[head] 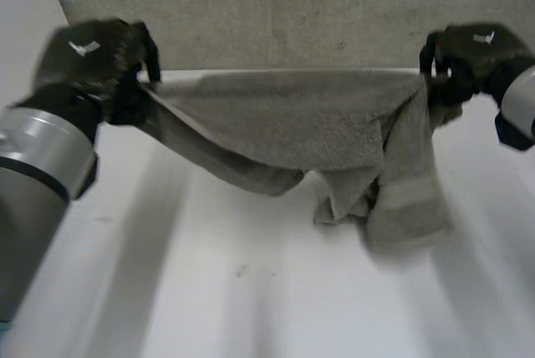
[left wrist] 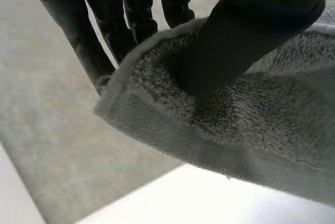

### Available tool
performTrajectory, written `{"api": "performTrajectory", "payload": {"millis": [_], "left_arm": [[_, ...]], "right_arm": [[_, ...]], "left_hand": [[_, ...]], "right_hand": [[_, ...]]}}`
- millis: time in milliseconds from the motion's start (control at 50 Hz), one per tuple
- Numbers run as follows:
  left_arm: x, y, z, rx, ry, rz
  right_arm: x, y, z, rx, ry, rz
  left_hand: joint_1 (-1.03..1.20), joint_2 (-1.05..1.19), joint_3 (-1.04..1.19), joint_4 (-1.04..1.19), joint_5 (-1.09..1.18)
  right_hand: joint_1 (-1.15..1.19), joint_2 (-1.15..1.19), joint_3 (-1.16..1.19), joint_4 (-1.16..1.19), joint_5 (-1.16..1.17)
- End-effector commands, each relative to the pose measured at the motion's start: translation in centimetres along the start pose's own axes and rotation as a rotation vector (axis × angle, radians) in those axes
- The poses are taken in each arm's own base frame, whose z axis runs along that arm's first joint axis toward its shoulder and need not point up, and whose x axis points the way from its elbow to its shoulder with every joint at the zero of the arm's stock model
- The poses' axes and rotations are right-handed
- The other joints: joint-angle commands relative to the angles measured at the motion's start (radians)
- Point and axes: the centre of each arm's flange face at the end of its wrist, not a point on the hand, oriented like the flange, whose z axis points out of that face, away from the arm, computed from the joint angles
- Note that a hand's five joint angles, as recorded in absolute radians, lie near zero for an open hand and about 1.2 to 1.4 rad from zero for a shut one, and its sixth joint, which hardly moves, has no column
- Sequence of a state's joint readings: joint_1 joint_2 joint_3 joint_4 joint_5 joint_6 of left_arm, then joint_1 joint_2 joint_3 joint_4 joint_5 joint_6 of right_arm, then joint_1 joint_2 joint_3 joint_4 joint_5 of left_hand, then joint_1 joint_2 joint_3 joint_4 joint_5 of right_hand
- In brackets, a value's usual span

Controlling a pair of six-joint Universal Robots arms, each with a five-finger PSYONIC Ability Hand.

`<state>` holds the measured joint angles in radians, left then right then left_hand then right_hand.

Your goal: Fold the towel.

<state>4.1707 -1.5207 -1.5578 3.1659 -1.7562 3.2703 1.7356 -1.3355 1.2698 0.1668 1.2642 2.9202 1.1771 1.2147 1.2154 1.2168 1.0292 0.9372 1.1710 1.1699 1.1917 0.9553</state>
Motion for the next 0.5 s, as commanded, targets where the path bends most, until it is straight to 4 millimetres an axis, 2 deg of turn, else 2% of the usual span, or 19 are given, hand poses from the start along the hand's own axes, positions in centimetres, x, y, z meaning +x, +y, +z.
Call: {"api": "performTrajectory", "payload": {"millis": [20, 40, 100, 120, 140, 160, 200, 220, 240, 280, 320, 340, 360, 380, 400, 420, 440, 480, 500], "left_arm": [[-1.2, 0.5, -0.3, -0.013, -0.036, 0.004], [-1.1, 1.1, -0.3, -0.034, -0.033, 0.007], [-1.0, 2.2, -0.2, -0.07, -0.03, 0.013], [-0.9, 3.1, 0.1, -0.097, -0.028, 0.018], [-0.7, 4.3, 0.6, -0.135, -0.026, 0.024], [-0.7, 4.3, 0.6, -0.135, -0.026, 0.024], [-1.3, 5.7, 1.3, -0.179, -0.05, 0.031], [-1.3, 5.7, 1.3, -0.18, -0.05, 0.031], [-1.9, 6.1, 1.7, -0.193, -0.07, 0.032], [-2.4, 6.4, 2.0, -0.201, -0.089, 0.033], [-2.8, 6.5, 2.2, -0.206, -0.102, 0.035], [-3.1, 6.6, 2.3, -0.206, -0.11, 0.034], [-3.3, 6.6, 2.3, -0.208, -0.116, 0.034], [-3.3, 6.6, 2.3, -0.208, -0.116, 0.034], [-3.5, 6.7, 2.4, -0.209, -0.122, 0.034], [-3.7, 6.7, 2.5, -0.21, -0.13, 0.034], [-3.7, 6.7, 2.5, -0.21, -0.13, 0.034], [-4.1, 6.7, 2.7, -0.208, -0.142, 0.034], [-4.1, 6.7, 2.7, -0.208, -0.142, 0.034]], "right_arm": [[0.4, -0.6, 4.2, 0.048, -0.023, -0.015], [0.4, -0.6, 4.2, 0.048, -0.023, -0.015], [-1.7, 2.6, 7.8, 0.01, -0.079, -0.021], [-1.7, 2.6, 7.8, 0.01, -0.079, -0.021], [-2.2, 4.0, 8.7, -0.02, -0.086, -0.034], [-2.2, 4.0, 8.7, -0.02, -0.086, -0.034], [-3.1, 6.1, 9.4, -0.087, -0.088, -0.096], [-3.1, 6.1, 9.4, -0.087, -0.088, -0.096], [-3.3, 6.2, 9.1, -0.113, -0.078, -0.132], [-3.6, 5.8, 8.5, -0.123, -0.071, -0.16], [-3.5, 4.6, 6.8, -0.14, -0.045, -0.167], [-3.5, 4.6, 6.8, -0.14, -0.044, -0.167], [-3.4, 4.2, 5.6, -0.149, -0.04, -0.166], [-3.4, 4.2, 5.6, -0.15, -0.04, -0.166], [-3.6, 4.0, 4.1, -0.16, -0.045, -0.163], [-3.6, 4.0, 4.1, -0.16, -0.045, -0.163], [-3.7, 4.1, 2.4, -0.18, -0.048, -0.159], [-4.1, 4.7, 1.1, -0.206, -0.059, -0.153], [-4.2, 4.7, 1.1, -0.206, -0.059, -0.153]], "left_hand": [[0.219, 0.182, 0.181, 0.179, 0.193], [0.219, 0.182, 0.181, 0.179, 0.193], [0.219, 0.182, 0.181, 0.179, 0.193], [0.219, 0.182, 0.181, 0.179, 0.193], [0.219, 0.182, 0.181, 0.179, 0.193], [0.219, 0.182, 0.181, 0.179, 0.193], [0.219, 0.182, 0.181, 0.179, 0.193], [0.219, 0.182, 0.181, 0.179, 0.193], [0.219, 0.182, 0.181, 0.179, 0.193], [0.219, 0.182, 0.181, 0.179, 0.193], [0.219, 0.182, 0.181, 0.179, 0.193], [0.219, 0.182, 0.181, 0.179, 0.193], [0.219, 0.182, 0.181, 0.179, 0.193], [0.219, 0.182, 0.181, 0.179, 0.193], [0.219, 0.182, 0.181, 0.179, 0.193], [0.219, 0.182, 0.181, 0.179, 0.193], [0.219, 0.182, 0.181, 0.179, 0.193], [0.219, 0.182, 0.181, 0.179, 0.193], [0.219, 0.182, 0.181, 0.179, 0.193]], "right_hand": [[0.459, 0.225, 0.226, 0.205, 0.266], [0.459, 0.225, 0.226, 0.205, 0.266], [0.459, 0.225, 0.226, 0.205, 0.266], [0.459, 0.225, 0.226, 0.205, 0.266], [0.425, 0.191, 0.192, 0.171, 0.233], [0.425, 0.191, 0.192, 0.17, 0.232], [-0.571, -0.805, -0.804, -0.826, -0.764], [-0.576, -0.81, -0.809, -0.831, -0.769], [-0.763, -0.996, -0.995, -1.017, -0.955], [-0.763, -0.996, -0.995, -1.017, -0.955], [-0.763, -0.996, -0.995, -1.017, -0.955], [-0.763, -0.996, -0.995, -1.017, -0.955], [-0.763, -0.996, -0.995, -1.017, -0.955], [-0.763, -0.996, -0.995, -1.017, -0.955], [-0.763, -0.996, -0.995, -1.017, -0.955], [-0.763, -0.996, -0.995, -1.017, -0.955], [-0.763, -0.996, -0.995, -1.017, -0.955], [-0.763, -0.996, -0.995, -1.017, -0.955], [-0.763, -0.996, -0.995, -1.017, -0.955]]}}
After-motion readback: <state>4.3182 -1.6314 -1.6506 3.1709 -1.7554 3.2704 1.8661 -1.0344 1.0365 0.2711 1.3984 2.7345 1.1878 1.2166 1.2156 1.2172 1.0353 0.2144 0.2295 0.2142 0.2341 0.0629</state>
